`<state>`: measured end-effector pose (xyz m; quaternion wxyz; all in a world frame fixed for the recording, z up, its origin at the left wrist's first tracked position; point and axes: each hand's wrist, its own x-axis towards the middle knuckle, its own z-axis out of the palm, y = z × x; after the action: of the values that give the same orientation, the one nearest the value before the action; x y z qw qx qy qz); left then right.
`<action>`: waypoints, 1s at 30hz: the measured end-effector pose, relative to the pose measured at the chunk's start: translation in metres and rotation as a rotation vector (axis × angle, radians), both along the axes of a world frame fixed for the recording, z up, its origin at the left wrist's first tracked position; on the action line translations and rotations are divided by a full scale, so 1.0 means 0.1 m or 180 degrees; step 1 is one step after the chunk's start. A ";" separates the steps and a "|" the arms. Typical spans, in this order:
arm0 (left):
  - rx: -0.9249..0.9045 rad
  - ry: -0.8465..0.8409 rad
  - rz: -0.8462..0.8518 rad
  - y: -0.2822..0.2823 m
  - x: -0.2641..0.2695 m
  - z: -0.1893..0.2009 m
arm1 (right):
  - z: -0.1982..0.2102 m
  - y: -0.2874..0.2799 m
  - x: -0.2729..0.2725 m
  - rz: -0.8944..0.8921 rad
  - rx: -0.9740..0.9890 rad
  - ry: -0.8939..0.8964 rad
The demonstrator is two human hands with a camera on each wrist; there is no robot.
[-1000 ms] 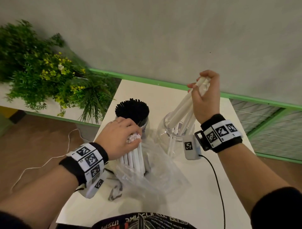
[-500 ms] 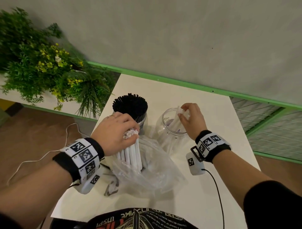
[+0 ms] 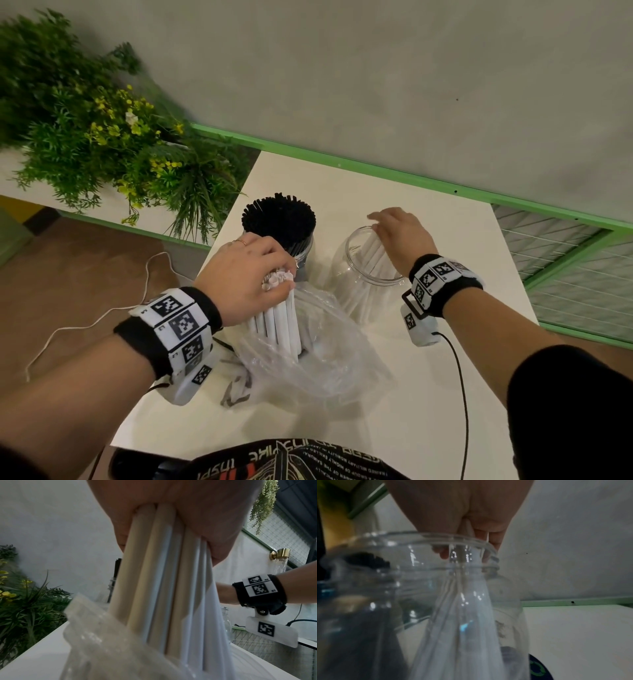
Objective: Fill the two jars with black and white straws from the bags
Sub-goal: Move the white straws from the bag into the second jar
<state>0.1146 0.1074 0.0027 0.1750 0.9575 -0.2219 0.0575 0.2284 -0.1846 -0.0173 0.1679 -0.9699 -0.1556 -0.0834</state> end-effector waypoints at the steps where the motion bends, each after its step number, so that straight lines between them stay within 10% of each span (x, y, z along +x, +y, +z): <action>1: 0.0000 -0.0002 0.0005 0.00 0.00 0.00 | -0.01 0.00 0.01 0.0085 -0.0080 0.0024; 30: -0.0023 -0.0058 0.0084 0.04 -0.03 0.00 | -0.09 -0.18 -0.15 -0.0102 0.0420 -0.0026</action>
<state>0.1113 0.1118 0.0023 0.1757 0.9591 -0.2106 0.0694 0.2132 -0.2028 -0.0264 0.2295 -0.9587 -0.1348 -0.1001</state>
